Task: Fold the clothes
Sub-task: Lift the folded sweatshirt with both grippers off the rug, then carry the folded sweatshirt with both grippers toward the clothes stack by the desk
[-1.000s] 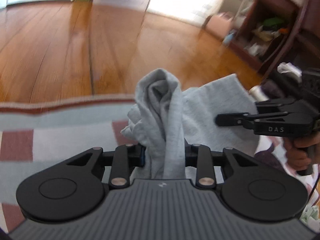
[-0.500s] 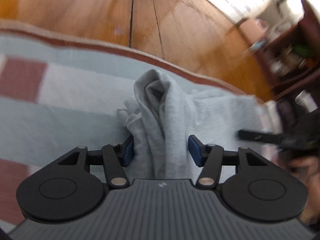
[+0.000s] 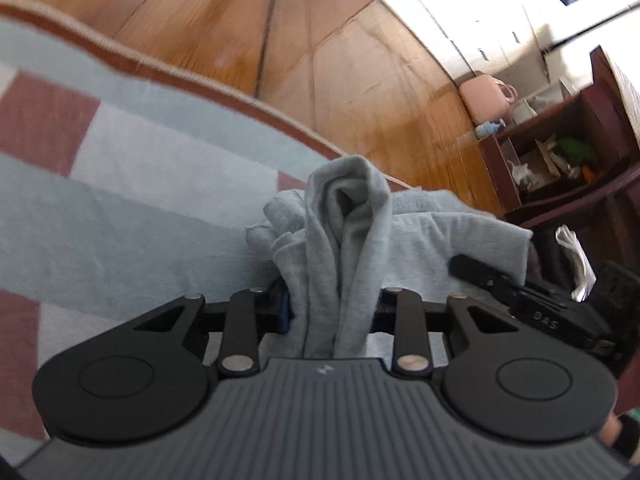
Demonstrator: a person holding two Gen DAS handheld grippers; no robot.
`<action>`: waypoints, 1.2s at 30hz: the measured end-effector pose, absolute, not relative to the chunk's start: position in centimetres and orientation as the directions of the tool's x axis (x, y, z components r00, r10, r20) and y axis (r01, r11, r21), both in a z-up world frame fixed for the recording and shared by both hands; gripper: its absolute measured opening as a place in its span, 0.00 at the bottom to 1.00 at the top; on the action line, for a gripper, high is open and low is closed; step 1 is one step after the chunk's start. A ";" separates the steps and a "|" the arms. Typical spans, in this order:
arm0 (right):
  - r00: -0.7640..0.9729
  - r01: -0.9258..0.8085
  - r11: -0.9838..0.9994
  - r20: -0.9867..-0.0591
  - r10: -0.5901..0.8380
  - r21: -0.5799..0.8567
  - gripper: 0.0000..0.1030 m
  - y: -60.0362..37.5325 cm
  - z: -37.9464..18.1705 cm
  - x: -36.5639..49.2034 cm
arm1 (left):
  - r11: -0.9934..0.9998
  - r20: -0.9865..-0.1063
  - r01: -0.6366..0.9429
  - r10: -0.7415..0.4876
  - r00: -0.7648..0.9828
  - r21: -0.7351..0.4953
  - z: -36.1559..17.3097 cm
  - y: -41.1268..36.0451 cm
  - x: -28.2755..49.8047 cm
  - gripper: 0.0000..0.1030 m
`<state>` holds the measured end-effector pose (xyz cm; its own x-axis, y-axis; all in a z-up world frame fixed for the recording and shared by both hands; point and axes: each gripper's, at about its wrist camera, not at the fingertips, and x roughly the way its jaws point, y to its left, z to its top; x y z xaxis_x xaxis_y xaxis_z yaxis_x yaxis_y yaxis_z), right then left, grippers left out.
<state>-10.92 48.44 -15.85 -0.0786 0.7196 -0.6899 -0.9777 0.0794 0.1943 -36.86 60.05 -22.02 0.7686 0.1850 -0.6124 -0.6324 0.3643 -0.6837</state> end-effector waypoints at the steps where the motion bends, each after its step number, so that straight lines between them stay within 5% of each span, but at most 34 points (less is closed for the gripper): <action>1: -0.056 -0.983 0.079 -0.685 0.727 0.163 0.19 48.1 -15.1 -11.5 | 0.384 -0.603 -0.626 0.195 0.773 -0.678 -21.4 59.8 -36.9 0.28; 6: 0.013 -0.994 0.077 -0.645 0.764 0.071 0.18 45.4 -10.4 -11.7 | 0.494 -0.561 -0.572 0.190 0.806 -0.655 -19.7 59.4 -34.1 0.26; 11: 0.092 -0.985 0.163 -0.636 0.766 0.054 0.18 41.7 -9.6 -10.9 | 0.554 -0.624 -0.600 0.176 0.762 -0.577 -18.3 58.2 -32.2 0.25; 21: 0.091 -0.944 0.269 -0.634 0.768 0.190 0.18 36.9 -7.8 -10.2 | 0.675 -0.675 -0.647 0.293 0.677 -0.355 -11.6 51.4 -29.7 0.25; 36: 0.204 -0.927 0.350 -0.602 0.772 0.136 0.18 28.1 8.2 -9.1 | 0.791 -0.548 -0.571 0.384 0.743 -0.219 6.3 40.7 -26.9 0.25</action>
